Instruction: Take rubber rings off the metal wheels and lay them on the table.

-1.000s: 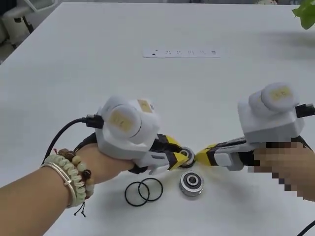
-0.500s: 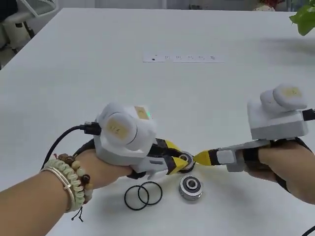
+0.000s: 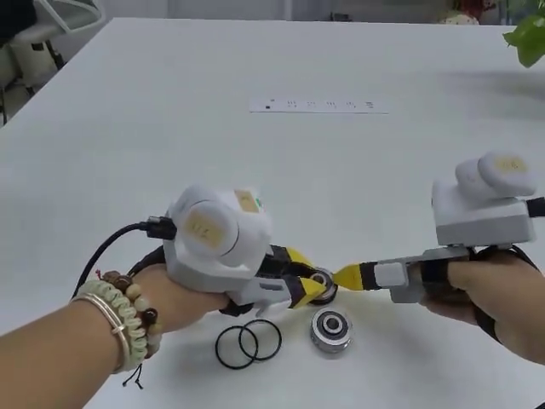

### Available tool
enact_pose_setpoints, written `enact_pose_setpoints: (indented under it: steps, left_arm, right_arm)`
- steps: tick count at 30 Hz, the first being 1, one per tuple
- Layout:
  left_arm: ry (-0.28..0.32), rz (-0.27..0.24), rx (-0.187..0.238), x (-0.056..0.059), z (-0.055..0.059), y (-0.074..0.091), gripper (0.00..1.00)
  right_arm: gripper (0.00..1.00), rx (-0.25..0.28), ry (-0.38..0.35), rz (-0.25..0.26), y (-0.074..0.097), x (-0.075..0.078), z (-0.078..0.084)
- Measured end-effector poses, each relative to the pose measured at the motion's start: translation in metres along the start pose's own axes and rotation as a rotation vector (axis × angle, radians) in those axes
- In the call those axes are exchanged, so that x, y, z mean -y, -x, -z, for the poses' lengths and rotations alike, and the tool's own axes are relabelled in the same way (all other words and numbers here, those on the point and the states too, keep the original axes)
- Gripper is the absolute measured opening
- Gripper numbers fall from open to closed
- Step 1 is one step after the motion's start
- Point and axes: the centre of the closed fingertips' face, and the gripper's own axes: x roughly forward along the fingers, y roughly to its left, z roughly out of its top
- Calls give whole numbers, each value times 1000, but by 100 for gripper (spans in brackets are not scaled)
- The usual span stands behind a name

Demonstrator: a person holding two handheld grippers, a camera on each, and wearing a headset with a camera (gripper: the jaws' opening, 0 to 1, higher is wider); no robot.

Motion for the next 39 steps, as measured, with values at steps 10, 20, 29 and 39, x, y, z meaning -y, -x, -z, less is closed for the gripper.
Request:
enact_pose_setpoints:
  steps: [10, 20, 29, 39]
  left_arm:
    - [2, -5, 2, 0, 0, 0, 14]
    - [2, -5, 5, 0, 0, 0, 14]
    - [2, -5, 7, 0, 0, 0, 14]
    - [3, -6, 9, 0, 0, 0, 14]
  right_arm:
    - [0, -1, 15, -2, 0, -3, -1]
    - [0, -3, 30, -11, -1, -7, -2]
    - [0, 1, 35, -22, -1, -9, -3]
    - [0, 7, 43, -48, -3, -17, -6]
